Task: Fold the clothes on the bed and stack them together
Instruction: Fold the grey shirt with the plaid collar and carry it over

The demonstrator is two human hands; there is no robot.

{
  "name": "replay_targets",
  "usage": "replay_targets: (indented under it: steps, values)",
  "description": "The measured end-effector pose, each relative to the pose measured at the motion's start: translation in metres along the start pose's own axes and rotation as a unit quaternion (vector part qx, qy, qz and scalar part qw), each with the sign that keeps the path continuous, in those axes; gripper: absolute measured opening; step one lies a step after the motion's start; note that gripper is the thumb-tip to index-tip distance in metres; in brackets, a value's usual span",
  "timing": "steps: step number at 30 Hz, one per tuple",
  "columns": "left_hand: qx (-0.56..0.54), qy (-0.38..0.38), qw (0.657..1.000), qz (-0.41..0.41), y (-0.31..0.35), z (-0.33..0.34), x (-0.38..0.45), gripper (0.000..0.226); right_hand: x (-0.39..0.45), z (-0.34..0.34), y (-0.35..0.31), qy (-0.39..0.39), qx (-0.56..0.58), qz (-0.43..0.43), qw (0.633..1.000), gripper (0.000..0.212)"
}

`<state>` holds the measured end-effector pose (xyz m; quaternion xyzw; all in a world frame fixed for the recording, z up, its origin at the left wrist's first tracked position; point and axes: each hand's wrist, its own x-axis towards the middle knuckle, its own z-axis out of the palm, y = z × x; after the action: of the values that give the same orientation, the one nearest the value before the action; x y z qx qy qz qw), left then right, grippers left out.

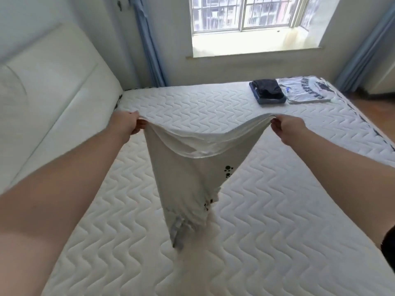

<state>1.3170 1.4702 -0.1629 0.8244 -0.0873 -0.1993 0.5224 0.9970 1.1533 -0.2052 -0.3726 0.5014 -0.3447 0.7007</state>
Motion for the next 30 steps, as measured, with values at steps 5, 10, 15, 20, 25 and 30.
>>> replay_targets:
  steps: [5, 10, 15, 20, 25, 30]
  values:
    - [-0.055, 0.055, 0.996, 0.050, 0.102, -0.047, 0.023, 0.034, 0.020, 0.031, -0.103, -0.020, 0.001, -0.082, 0.996, 0.010]
    - [-0.116, 0.115, 0.983, 0.087, 0.150, -0.086, 0.017, 0.031, 0.015, 0.028, -0.172, -0.072, -0.023, -0.161, 0.984, 0.023]
    - [-0.152, 0.053, 0.986, 0.042, 0.103, -0.089, 0.017, 0.022, 0.013, -0.003, -0.144, -0.042, 0.018, -0.107, 0.993, 0.017]
    - [-0.123, -0.006, 0.985, -0.123, -0.040, -0.056, 0.008, 0.021, 0.009, -0.059, -0.016, 0.002, -0.037, 0.016, 0.999, 0.015]
    - [-0.104, 0.003, 0.965, -0.241, -0.197, -0.018, -0.031, 0.021, 0.001, -0.132, 0.130, 0.038, -0.089, 0.176, 0.980, 0.019]
    - [-0.072, 0.027, 0.942, -0.326, -0.330, 0.002, -0.086, 0.023, -0.025, -0.201, 0.245, 0.087, -0.141, 0.265, 0.950, 0.016]
